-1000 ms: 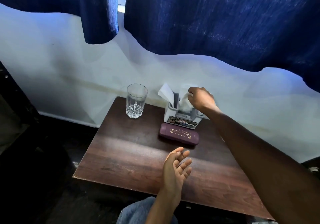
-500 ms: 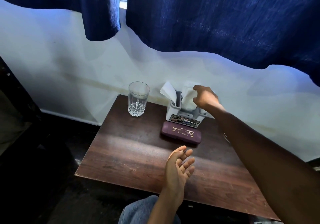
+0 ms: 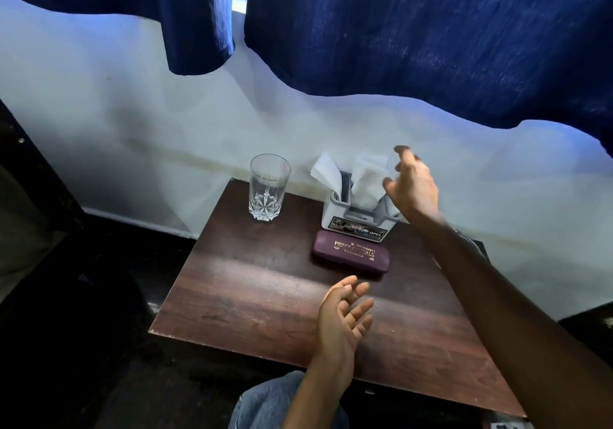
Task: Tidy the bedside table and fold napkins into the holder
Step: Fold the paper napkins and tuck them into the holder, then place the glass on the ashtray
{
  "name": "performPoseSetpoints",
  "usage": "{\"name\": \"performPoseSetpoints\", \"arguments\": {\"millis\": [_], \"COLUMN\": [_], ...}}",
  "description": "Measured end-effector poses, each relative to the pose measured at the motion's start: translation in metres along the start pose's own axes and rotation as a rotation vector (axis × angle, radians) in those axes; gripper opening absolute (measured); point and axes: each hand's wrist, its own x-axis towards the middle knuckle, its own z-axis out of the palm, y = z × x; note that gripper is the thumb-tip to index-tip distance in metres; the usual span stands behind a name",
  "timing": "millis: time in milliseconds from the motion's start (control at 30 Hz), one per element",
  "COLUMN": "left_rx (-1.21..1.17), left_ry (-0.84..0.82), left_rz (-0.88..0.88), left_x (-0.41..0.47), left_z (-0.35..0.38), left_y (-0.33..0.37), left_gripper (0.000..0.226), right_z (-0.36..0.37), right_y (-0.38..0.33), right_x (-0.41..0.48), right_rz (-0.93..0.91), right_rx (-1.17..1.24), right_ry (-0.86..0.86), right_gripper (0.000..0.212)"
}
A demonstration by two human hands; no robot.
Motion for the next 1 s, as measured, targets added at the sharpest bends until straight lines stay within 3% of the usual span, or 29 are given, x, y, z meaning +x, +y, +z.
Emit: {"name": "performPoseSetpoints", "arguments": {"millis": [100,233,433,733,833,900,1000], "left_rx": [0.006,0.012,0.047,0.332,0.39,0.508,0.758], "left_ry": [0.005,-0.023,0.018,0.118,0.24,0.453,0.782], "left_rz": [0.003,0.013,0.051,0.312,0.485,0.662,0.781], "left_x": [0.0,-0.002,-0.004,0.01,0.036,0.056,0.076], "left_z": [0.0,-0.002,-0.005,0.009,0.007,0.004,0.003], "left_y": [0.0,-0.001,0.001,0.029,0.057,0.081,0.116], "left_gripper": [0.022,0.023,0.019,0.018,0.018,0.017,0.055], "right_z": [-0.002,0.002,0.022,0.028,0.029,0.027,0.023], "right_y": [0.014,0.026,0.029,0.016,0.014,0.014,0.015], "right_x": [-0.027,-0.063,-0.121,-0.146,-0.142,-0.141,-0.139], "right_rz": [0.017,0.075,0.17,0.224,0.209,0.208,0.207], "right_rx": [0.112,0.303,0.67,0.815,0.815,0.833,0.877], "right_ry": [0.149,0.079,-0.153,-0.165,-0.167,-0.186,-0.197], "right_gripper": [0.036,0.013,0.034,0.037,0.036,0.035,0.034]}}
